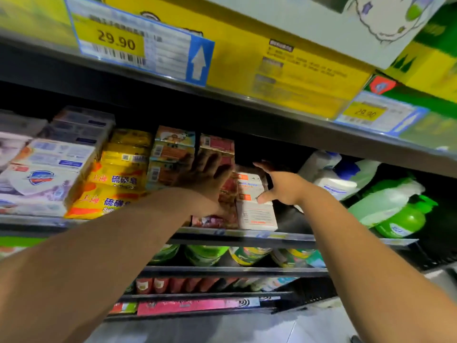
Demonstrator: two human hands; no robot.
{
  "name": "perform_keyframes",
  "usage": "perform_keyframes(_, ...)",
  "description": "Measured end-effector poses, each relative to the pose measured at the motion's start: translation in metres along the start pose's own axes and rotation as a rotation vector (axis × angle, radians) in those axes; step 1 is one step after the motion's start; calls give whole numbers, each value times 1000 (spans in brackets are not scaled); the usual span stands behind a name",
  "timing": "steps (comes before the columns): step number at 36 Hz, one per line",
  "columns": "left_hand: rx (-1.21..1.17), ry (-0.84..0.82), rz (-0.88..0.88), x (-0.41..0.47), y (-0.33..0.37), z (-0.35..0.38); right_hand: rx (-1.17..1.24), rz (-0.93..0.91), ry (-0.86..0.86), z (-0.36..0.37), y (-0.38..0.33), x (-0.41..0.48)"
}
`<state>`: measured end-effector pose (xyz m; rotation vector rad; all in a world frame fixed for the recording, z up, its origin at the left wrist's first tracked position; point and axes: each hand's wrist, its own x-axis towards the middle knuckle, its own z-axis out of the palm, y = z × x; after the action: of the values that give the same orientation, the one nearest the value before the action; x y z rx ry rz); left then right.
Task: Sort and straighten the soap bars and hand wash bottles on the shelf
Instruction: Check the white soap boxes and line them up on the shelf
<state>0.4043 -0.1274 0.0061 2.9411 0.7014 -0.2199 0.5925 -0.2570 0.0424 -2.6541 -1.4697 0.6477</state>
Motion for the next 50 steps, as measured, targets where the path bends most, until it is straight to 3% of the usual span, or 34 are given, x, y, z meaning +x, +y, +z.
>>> perform_keyframes(8, 7, -46, 10, -2, 0, -5, 155, 90, -241, -6, 0, 27)
perform_keyframes(16, -10, -21, 0, 1, 0, 1, -62, 45, -61, -9, -1, 30)
perform_keyframes(18, -22, -27, 1, 2, 0, 2, -8, 46, -46, -6, 1, 30)
perform_keyframes(25, -13, -24, 7, 3, -1, 2, 223, 1, -154, 8, 44, 60)
perform_keyframes(31, -7, 0, 8, 2, -1, 3, 278, 108, -231, 2, 17, 39)
perform_keyframes(43, -4, 31, -12, 4, -2, 7, -41, 2, 143, 5, 1, 2)
perform_keyframes(46, 3, 39, -10, 5, -2, 9, -178, -10, 347, 10, 0, -10)
perform_keyframes(50, -31, 0, -4, 2, -2, 2, -59, -71, 592, 17, -3, -27)
